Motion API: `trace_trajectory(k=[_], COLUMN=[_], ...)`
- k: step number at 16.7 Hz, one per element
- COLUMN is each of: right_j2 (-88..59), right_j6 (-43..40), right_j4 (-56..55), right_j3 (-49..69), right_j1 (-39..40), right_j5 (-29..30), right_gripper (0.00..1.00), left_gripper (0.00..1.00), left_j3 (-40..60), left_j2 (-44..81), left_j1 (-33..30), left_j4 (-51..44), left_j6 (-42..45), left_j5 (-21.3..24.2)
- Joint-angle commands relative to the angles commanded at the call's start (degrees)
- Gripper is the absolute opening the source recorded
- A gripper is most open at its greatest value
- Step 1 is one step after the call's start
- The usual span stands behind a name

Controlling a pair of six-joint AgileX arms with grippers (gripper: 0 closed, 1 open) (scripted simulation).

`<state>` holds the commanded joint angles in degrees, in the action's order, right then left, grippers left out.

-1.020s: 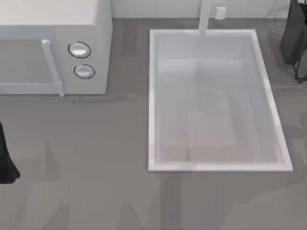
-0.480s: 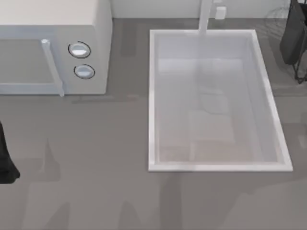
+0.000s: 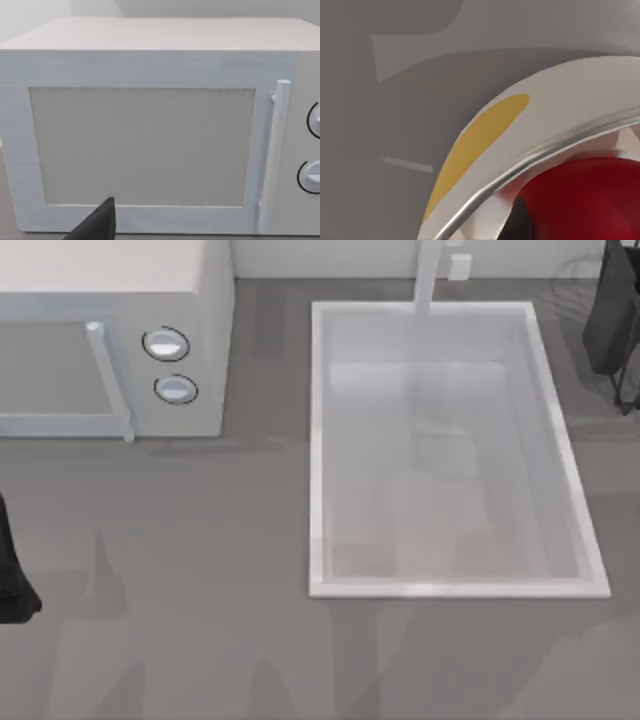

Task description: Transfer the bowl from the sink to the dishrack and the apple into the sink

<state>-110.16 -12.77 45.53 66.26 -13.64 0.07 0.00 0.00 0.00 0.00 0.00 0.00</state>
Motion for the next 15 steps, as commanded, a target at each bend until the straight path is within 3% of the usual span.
trace_trajectory(k=[8,15], right_j2=[-3.00,-3.00], right_j6=[0.04,0.04], right_j4=[-6.25,-6.25], right_j3=[-3.81,-3.81], right_j1=[-0.02,-0.02], right_j5=[0.00,0.00], right_gripper=[1.00,0.47], left_gripper=[1.00,1.00], left_j3=[0.00,0.00], left_j2=[0.00,0.00], left_j1=[0.00,0.00], left_j4=[0.00,0.00], left_j6=[0.00,0.00], left_j5=[0.00,0.00])
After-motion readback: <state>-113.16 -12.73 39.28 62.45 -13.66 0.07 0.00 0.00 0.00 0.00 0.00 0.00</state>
